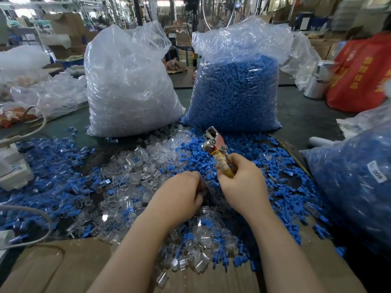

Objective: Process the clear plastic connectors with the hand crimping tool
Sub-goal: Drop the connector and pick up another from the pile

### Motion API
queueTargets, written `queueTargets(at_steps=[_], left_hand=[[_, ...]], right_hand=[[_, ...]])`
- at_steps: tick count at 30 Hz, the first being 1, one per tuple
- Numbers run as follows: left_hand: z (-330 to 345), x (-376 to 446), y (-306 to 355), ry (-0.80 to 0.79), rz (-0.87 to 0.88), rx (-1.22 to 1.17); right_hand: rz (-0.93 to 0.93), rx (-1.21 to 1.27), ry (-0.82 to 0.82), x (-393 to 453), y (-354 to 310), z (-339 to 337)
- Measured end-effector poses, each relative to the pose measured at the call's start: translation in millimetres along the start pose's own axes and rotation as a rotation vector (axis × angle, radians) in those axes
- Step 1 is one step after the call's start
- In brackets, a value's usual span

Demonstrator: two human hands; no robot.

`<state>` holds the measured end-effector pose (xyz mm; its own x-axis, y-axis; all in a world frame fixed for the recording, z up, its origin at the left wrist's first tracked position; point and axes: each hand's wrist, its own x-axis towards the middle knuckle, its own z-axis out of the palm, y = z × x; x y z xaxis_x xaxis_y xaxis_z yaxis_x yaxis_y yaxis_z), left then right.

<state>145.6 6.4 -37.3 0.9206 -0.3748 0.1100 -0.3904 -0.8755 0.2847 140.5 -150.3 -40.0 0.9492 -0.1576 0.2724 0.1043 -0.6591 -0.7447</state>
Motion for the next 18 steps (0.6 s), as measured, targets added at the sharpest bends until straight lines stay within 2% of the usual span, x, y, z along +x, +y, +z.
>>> queueTargets(at_steps=[4, 7, 10, 13, 18], left_hand=[[-0.5, -0.2, -2.8, 0.183, -0.146, -0.272], [-6.0, 0.0, -5.7, 0.309, -0.251, -0.675], [-14.8, -1.4, -5.5, 0.321, -0.251, -1.064], [-19.0, -4.3, -3.4, 0.310, -0.214, -1.183], [-20.9, -6.5, -2.8, 0.307, -0.164, -1.206]], right_hand=[[0.011, 0.091, -0.026, 1.3, 0.2, -0.3], [0.008, 0.152, -0.046, 1.9, 1.2, -0.5], [-0.021, 0.227, -0.067, 1.6, 0.8, 0.3], [-0.052, 0.309, -0.080, 0.5, -2.2, 0.8], [-0.076, 0.382, -0.110, -0.3, -4.9, 0.5]])
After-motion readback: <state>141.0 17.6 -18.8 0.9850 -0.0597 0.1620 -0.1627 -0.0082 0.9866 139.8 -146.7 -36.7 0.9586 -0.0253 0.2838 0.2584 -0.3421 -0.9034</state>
